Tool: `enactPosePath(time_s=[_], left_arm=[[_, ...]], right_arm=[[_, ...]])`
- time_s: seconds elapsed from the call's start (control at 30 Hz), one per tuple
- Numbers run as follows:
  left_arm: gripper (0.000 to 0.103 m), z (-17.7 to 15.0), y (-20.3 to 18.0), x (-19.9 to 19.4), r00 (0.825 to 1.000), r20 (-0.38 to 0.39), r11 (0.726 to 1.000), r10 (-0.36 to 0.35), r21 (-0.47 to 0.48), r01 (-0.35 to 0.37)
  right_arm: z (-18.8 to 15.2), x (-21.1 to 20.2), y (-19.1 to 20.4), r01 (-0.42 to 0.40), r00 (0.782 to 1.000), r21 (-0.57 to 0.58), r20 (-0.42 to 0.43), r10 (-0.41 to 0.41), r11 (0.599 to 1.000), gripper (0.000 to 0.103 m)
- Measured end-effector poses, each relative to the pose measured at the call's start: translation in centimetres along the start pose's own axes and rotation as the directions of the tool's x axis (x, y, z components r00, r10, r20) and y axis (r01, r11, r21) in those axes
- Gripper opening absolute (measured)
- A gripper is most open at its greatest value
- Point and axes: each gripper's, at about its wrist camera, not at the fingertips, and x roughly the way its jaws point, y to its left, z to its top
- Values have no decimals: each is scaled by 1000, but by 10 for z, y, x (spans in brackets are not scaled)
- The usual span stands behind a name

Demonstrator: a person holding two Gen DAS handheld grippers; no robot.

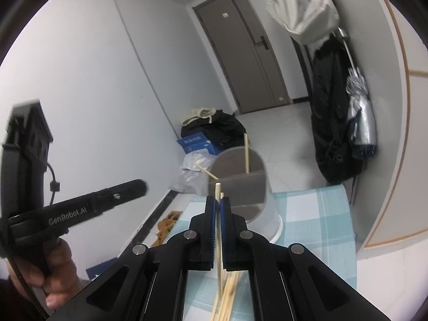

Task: Organize utensils
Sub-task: 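Raise both chopsticks above the holder and drop the left one in, then grasp another chopstick from the pile with the left gripper while the right gripper holds its chopstick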

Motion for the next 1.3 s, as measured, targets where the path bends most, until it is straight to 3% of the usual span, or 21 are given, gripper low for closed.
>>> enactPosePath(time_s=[0.03,0.13,0.2,0.33,0.47,0.53,0.63,0.7,0.73,0.93,1.03,1.13,1.3], left_arm=[[0,-4,10,10,999,-34,1000,17,-15,-17],[15,-19,29,38,992,-117,997,54,-52,-61],[37,-31,34,56,985,-167,996,44,-69,-56],[44,-49,29,81,974,-226,996,-16,-94,-6],[51,-60,15,107,948,-303,991,-96,-123,61],[51,-66,8,116,939,-329,992,-96,-111,63],[51,-69,-3,126,936,-351,999,-41,-42,28],[51,-69,-11,133,937,-346,999,41,42,-28],[51,-71,-14,140,929,-362,996,75,78,-50],[51,-84,12,154,899,-419,991,126,21,-129],[51,-92,21,153,883,-439,986,165,36,-166],[51,-96,28,147,883,-436,983,173,20,-183],[51,-93,14,155,869,-454,979,196,46,-197]], right_arm=[[-2,1,-5,6,1000,10,-4,-6,1000,3],[-8,5,-20,13,1000,48,-23,-12,999,3],[-13,7,-30,18,999,79,-34,-16,997,3],[-18,6,-43,34,999,106,-42,-29,994,3],[-17,-1,-56,69,997,116,-31,-66,991,3],[-18,-4,-63,79,997,133,-31,-75,988,3],[-19,-9,-75,90,996,157,-34,-86,983,3],[-20,-11,-79,96,995,161,-33,-92,982,3],[-20,-12,-81,96,995,164,-31,-93,982,3],[-18,-17,-87,83,997,184,-18,-81,979,3],[-18,-16,-88,82,997,185,-21,-80,979,3],[-18,-14,-89,78,997,184,-24,-75,980,3],[-19,-15,-85,68,998,177,-23,-65,982,3]])
